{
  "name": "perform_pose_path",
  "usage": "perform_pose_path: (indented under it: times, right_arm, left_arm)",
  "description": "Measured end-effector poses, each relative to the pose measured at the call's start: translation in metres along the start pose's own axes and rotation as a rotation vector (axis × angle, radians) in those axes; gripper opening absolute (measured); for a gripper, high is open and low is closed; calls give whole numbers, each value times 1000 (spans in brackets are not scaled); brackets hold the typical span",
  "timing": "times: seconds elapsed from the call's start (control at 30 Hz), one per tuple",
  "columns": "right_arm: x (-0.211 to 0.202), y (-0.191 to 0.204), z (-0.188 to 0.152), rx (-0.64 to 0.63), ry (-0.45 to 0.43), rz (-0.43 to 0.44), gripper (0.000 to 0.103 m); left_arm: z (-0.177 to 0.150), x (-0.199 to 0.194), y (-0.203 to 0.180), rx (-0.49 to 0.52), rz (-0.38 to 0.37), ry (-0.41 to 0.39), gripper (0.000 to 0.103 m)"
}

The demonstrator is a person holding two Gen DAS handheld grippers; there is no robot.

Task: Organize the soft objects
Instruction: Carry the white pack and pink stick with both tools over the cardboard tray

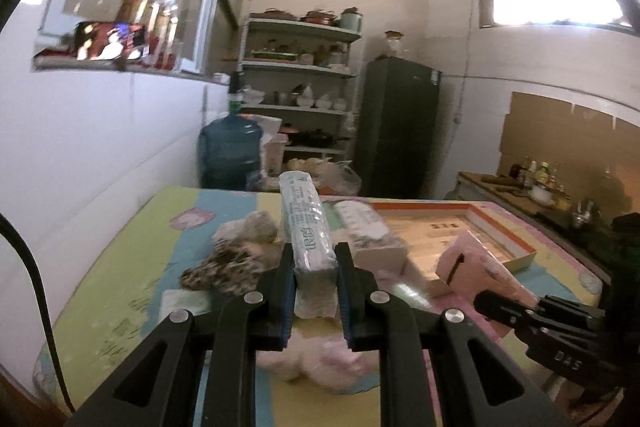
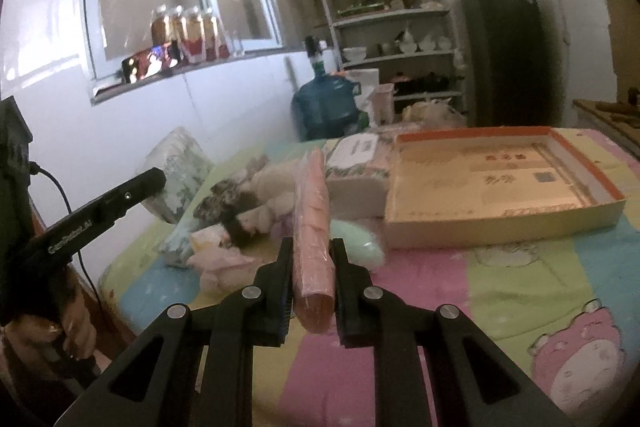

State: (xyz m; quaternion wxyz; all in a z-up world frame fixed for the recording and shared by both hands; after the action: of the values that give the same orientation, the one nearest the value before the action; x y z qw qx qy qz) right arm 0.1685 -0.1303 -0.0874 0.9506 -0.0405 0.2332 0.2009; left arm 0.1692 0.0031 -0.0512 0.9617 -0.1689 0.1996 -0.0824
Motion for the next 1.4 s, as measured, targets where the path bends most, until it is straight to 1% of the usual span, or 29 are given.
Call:
perform_pose_path:
  times: [0.2,0.33,0.53,0.7,0.87,1.0,1.1,1.27,1.4]
  right_arm:
    - [-19,-36,6,28,-27,-71,17]
    - [-31,-63,9,46,-40,-118,17]
    - [-48,-110,15,68,-57,-188,17]
    - [-53,-145,18,86,-55,-225,17]
    - [-49,-180,15,108,-37,-232,17]
    - [-40,-204,14,128,-21,-221,17]
    - [-28,-221,13,148,-1,-207,17]
    - [-5,-244,8,182,36,-179,17]
    - [16,-253,3,210,77,-151,17]
  left_arm:
    - [1,13,-44,30,-79,22,19]
    - [-5,27,-73,44,-120,55,19]
    - [-14,51,-110,57,-162,94,19]
    - [-25,77,-140,60,-184,134,19]
    - [-34,105,-158,64,-189,175,19]
    - [-42,130,-174,64,-186,210,19]
    - [-50,151,-181,67,-172,244,19]
    - [-64,184,-185,36,-168,326,19]
    - [-73,206,-187,34,-153,367,19]
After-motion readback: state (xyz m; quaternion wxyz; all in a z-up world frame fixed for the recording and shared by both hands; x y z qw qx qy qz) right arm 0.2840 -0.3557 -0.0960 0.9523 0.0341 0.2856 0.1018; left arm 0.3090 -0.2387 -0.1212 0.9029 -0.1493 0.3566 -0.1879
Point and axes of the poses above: each gripper's, at about its wrist camera, not at the fingertips, and x roughly the way its jaws point, y to its left, z to its top, the point moved 10 cm from there along x, roughly the way its jaws point, and after that the axes turned 15 degrees about -x, right-handed, at the moved point
